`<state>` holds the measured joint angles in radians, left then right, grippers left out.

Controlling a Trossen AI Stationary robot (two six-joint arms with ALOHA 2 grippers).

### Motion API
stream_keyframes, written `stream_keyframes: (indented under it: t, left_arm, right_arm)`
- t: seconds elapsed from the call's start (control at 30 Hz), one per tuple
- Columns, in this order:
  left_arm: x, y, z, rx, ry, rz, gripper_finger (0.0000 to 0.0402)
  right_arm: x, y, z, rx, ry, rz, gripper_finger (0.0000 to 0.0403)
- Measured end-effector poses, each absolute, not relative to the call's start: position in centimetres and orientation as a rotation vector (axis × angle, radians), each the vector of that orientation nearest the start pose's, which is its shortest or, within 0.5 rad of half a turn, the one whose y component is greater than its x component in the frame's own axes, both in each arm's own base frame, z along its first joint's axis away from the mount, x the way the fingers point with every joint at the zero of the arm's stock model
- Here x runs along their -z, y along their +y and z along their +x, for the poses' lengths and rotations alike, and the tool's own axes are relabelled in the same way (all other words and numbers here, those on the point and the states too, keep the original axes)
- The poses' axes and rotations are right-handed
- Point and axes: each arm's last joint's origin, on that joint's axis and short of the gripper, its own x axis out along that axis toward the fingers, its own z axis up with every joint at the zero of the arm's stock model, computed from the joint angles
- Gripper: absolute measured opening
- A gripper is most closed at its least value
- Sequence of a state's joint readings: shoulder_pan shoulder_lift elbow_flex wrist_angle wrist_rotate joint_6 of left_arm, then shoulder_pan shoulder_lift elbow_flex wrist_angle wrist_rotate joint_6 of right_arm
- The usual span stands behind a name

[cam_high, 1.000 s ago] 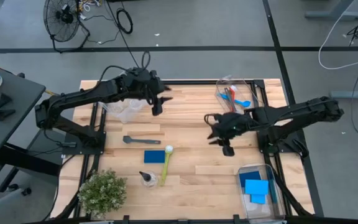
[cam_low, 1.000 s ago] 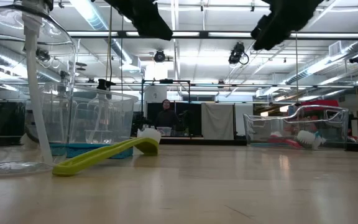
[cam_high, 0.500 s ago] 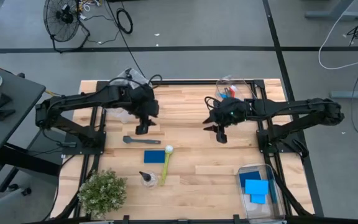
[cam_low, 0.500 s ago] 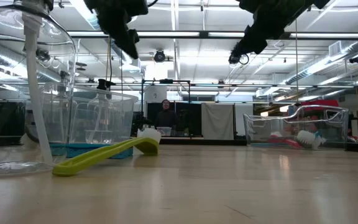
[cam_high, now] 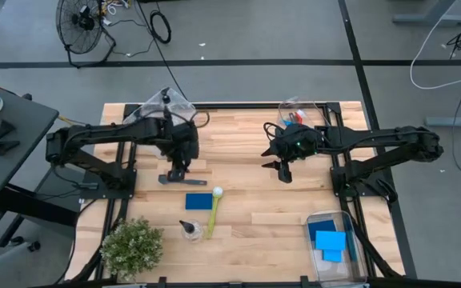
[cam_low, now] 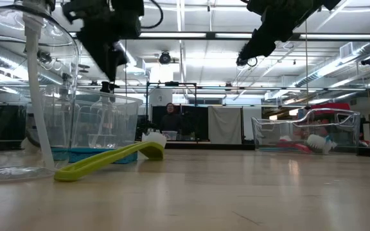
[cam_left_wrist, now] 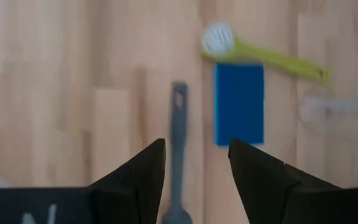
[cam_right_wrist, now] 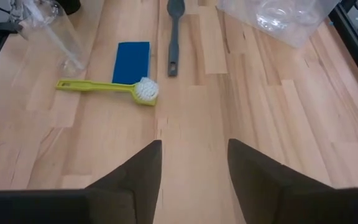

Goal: Pick & Place Kitchen Sink Supplies
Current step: Put the gray cleaning brush into the top transparent bin

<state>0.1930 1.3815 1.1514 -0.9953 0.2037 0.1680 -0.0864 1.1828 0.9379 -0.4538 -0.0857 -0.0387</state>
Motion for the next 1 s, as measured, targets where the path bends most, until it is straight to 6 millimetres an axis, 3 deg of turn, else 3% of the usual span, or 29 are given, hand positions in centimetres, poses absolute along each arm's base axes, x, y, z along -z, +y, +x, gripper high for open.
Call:
stream_keyframes:
  t: [0.3, 0.5, 0.63, 1.0]
  left_arm:
    - [-22.1, 1.8, 23.9, 0.199, 1.318, -0.064, 0.0183]
    - [-19.3, 1.0, 22.9, 0.129, 1.370, 0.008, 0.0183]
    - [-17.9, 1.0, 22.3, 0.040, 1.403, 0.022, 0.0183]
    - [-15.3, 1.0, 21.0, 0.013, 1.433, 0.022, 0.0183]
  right_arm:
    - [-28.4, -2.0, 24.5, 0.026, 0.701, 0.004, 0.0185]
    - [-28.4, -2.2, 24.5, 0.036, 0.702, -0.014, 0.0185]
    - [-28.4, -2.6, 24.5, 0.053, 0.702, -0.008, 0.0185]
    - [-27.5, -3.5, 25.2, 0.082, 0.736, 0.006, 0.0185]
